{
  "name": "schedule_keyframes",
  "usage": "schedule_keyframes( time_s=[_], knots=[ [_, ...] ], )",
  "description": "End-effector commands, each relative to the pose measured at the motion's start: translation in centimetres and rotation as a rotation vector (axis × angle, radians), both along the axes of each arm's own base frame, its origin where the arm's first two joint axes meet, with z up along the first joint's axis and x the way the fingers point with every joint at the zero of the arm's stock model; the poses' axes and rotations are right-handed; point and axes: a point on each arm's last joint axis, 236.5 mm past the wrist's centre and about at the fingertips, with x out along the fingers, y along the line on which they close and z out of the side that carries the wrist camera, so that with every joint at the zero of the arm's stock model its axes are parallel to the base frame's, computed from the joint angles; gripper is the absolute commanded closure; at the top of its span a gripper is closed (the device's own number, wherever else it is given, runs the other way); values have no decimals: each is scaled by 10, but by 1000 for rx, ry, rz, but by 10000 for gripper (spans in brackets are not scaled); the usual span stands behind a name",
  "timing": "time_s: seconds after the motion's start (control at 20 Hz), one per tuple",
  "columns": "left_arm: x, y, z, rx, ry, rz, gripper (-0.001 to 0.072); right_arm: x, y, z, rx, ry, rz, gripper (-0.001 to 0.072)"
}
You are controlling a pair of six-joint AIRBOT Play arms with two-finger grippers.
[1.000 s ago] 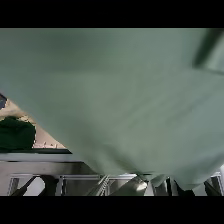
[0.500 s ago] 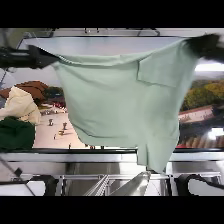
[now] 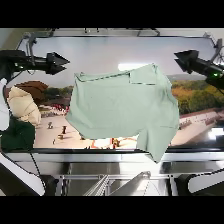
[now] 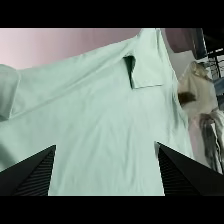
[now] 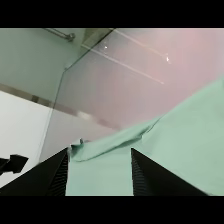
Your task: Fold the shirts.
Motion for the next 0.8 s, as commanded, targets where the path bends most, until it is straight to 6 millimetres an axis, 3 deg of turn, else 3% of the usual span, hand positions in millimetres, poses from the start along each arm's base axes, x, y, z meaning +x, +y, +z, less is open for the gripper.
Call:
schedule_keyframes(
  time_s=[0.0,0.15,0.3,0.4,0.5,0.65,0.75],
  knots=[
    [-27,41,6,-49,90,-20,-4,-44,-25,-7,-10,120,87,355],
    [-78,54,-14,-136,263,-60,-4,-98,-41,-59,-154,401,123,347],
    [-136,46,-38,-213,418,-83,-4,-179,-72,-124,-358,760,93,346],
    [-169,46,-59,-220,471,-43,-3,-232,-88,-154,-447,934,78,338],
    [-192,54,-84,-192,541,24,-4,-269,-79,-177,-410,1028,105,168],
    [-223,56,-104,-214,633,70,-4,-303,-60,-209,-365,1094,145,171],
    [-238,51,-109,-259,684,75,-3,-308,-44,-219,-321,1075,159,186]
  ],
)
